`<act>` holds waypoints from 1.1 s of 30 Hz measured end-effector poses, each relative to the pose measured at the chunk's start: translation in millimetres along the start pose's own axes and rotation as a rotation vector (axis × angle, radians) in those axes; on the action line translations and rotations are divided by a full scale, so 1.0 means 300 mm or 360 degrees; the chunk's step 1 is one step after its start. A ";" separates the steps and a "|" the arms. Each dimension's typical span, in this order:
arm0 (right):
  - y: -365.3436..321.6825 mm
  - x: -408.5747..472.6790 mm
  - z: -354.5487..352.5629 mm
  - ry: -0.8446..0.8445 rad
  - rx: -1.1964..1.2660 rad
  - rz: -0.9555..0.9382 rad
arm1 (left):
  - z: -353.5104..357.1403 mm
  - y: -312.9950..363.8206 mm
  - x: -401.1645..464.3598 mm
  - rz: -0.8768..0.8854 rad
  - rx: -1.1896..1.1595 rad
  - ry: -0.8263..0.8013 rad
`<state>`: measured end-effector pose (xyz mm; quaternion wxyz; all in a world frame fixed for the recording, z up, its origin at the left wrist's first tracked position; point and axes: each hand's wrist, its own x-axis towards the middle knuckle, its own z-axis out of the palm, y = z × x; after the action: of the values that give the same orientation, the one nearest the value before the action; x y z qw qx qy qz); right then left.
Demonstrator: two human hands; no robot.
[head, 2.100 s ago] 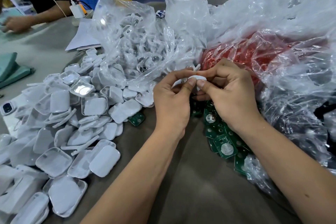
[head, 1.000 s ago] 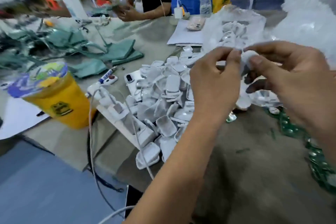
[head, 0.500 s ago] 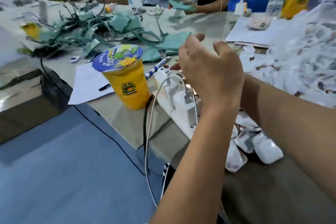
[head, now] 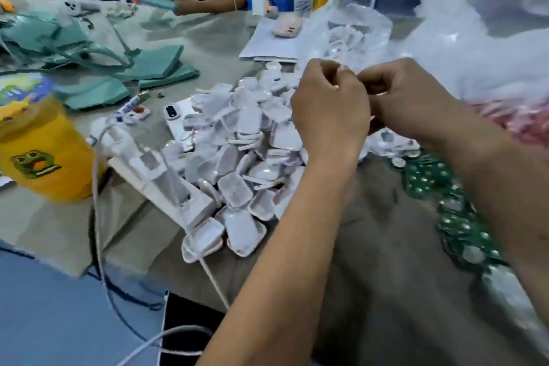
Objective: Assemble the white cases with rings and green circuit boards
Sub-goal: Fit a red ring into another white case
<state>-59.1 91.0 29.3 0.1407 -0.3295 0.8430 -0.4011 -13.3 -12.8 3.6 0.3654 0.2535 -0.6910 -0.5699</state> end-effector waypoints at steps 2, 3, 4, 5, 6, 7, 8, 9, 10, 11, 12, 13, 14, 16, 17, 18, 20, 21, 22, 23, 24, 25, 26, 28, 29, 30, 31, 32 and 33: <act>0.076 -0.088 -0.119 0.0095 -0.0147 0.0120 | 0.111 -0.006 -0.064 -0.0009 0.0047 -0.0396; 0.128 -0.135 -0.182 0.0106 -0.0233 0.0199 | 0.162 -0.007 -0.099 0.0005 0.0065 -0.0590; 0.175 -0.202 -0.250 0.0109 -0.0327 0.0294 | 0.220 -0.004 -0.145 0.0050 0.0094 -0.0760; 0.207 -0.259 -0.309 0.0066 -0.0376 0.0401 | 0.268 -0.006 -0.181 0.0135 0.0150 -0.0866; 0.237 -0.299 -0.351 0.0021 -0.0433 0.0500 | 0.305 -0.010 -0.212 0.0249 0.0227 -0.0930; 0.265 -0.341 -0.382 -0.0017 -0.0493 0.0586 | 0.345 -0.010 -0.246 0.0370 0.0308 -0.0988; 0.288 -0.367 -0.395 -0.0060 -0.0550 0.0640 | 0.372 -0.011 -0.270 0.0486 0.0393 -0.1030; 0.310 -0.390 -0.404 -0.0101 -0.0609 0.0669 | 0.393 -0.012 -0.292 0.0582 0.0465 -0.1071; 0.321 -0.403 -0.395 -0.0126 -0.0658 0.0666 | 0.405 -0.013 -0.305 0.0653 0.0516 -0.1096; 0.326 -0.402 -0.379 -0.0129 -0.0702 0.0627 | 0.409 -0.015 -0.312 0.0693 0.0547 -0.1092; 0.324 -0.393 -0.358 -0.0073 -0.0751 0.0561 | 0.406 -0.014 -0.312 0.0710 0.0572 -0.1057; 0.318 -0.376 -0.336 0.0013 -0.0812 0.0484 | 0.396 -0.016 -0.306 0.0705 0.0590 -0.0996; 0.306 -0.353 -0.306 0.0083 -0.0868 0.0410 | 0.379 -0.021 -0.290 0.0681 0.0620 -0.0921; 0.275 -0.305 -0.242 0.0089 -0.0906 0.0329 | 0.328 -0.041 -0.246 0.0593 0.0737 -0.0777; 0.262 -0.278 -0.207 0.0061 -0.0884 0.0272 | 0.294 -0.056 -0.217 0.0556 0.0831 -0.0714; 0.250 -0.253 -0.174 0.0050 -0.0853 0.0223 | 0.258 -0.069 -0.188 0.0532 0.0928 -0.0657; 0.227 -0.200 -0.106 0.0104 -0.0802 0.0129 | 0.182 -0.088 -0.129 0.0482 0.1113 -0.0570; 0.218 -0.171 -0.072 0.0125 -0.0768 0.0079 | 0.146 -0.094 -0.099 0.0440 0.1192 -0.0557; 0.214 -0.143 -0.037 0.0131 -0.0719 0.0046 | 0.115 -0.097 -0.073 0.0394 0.1249 -0.0567; 0.214 -0.116 -0.001 0.0118 -0.0689 0.0037 | 0.090 -0.096 -0.053 0.0350 0.1271 -0.0580; 0.216 -0.084 0.037 0.0102 -0.0696 0.0045 | 0.066 -0.094 -0.036 0.0312 0.1263 -0.0589; 0.223 -0.056 0.070 0.0094 -0.0738 0.0052 | 0.050 -0.091 -0.024 0.0289 0.1239 -0.0597; 0.229 -0.031 0.096 0.0099 -0.0800 0.0063 | 0.037 -0.088 -0.015 0.0275 0.1215 -0.0608; 0.240 0.001 0.118 0.0175 -0.0829 0.0083 | 0.026 -0.083 -0.006 0.0259 0.1190 -0.0652; 0.243 0.012 0.120 0.0211 -0.0797 0.0081 | 0.023 -0.083 -0.003 0.0259 0.1193 -0.0673; 0.246 0.017 0.119 0.0223 -0.0768 0.0080 | 0.021 -0.084 0.001 0.0262 0.1200 -0.0690; 0.251 0.016 0.116 0.0222 -0.0750 0.0081 | 0.022 -0.085 0.005 0.0265 0.1208 -0.0702; 0.256 0.011 0.109 0.0223 -0.0731 0.0078 | 0.024 -0.088 0.008 0.0266 0.1216 -0.0706; 0.262 0.003 0.098 0.0241 -0.0698 0.0064 | 0.027 -0.090 0.010 0.0270 0.1227 -0.0706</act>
<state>-79.8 109.5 -49.9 0.0101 -0.3044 0.9245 -0.2290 -23.3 -16.3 -22.6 0.1326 0.1853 -0.9327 -0.2795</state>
